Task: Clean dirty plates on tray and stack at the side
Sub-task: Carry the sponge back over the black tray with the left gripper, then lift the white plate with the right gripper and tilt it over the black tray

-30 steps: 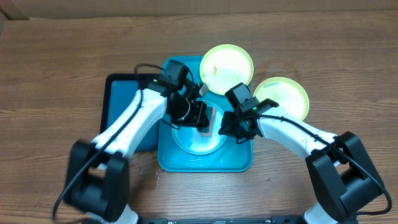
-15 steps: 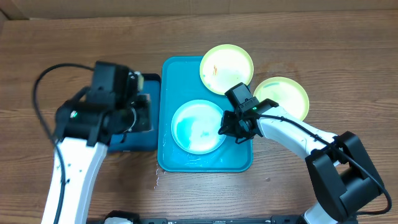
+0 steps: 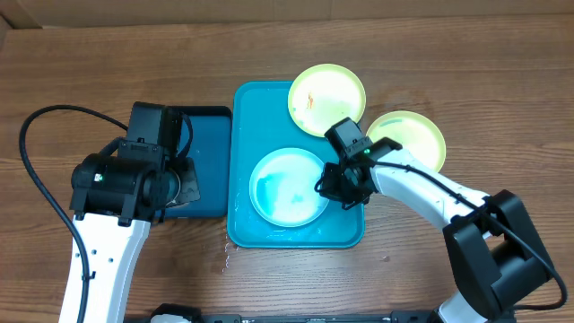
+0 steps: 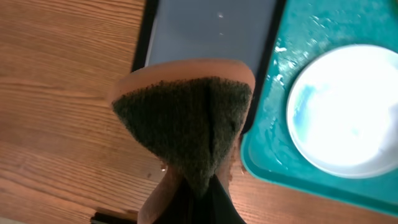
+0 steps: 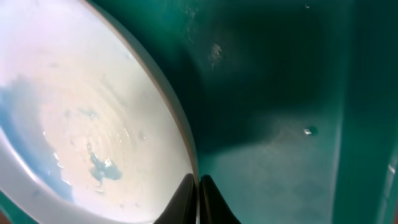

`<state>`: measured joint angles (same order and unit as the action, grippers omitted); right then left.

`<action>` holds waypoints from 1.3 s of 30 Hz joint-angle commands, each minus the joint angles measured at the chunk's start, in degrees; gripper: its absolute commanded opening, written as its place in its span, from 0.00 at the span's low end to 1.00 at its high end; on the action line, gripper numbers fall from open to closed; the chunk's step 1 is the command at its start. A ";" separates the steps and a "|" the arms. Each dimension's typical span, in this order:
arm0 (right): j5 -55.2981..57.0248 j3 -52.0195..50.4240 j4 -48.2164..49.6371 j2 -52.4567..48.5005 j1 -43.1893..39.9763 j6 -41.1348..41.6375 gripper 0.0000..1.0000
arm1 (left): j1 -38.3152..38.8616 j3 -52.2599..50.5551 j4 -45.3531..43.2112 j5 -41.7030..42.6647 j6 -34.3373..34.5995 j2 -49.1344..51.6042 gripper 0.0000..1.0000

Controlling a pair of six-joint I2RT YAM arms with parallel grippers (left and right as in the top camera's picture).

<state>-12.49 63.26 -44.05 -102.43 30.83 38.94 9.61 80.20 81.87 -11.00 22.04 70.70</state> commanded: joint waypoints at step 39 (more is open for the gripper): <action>27.50 15.56 40.79 -5.03 20.59 -20.68 0.04 | -0.22 0.79 1.29 -2.86 3.08 -10.40 0.04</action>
<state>12.71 77.36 -5.28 -107.85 51.42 27.86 9.61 80.20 83.18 -12.71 24.08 60.38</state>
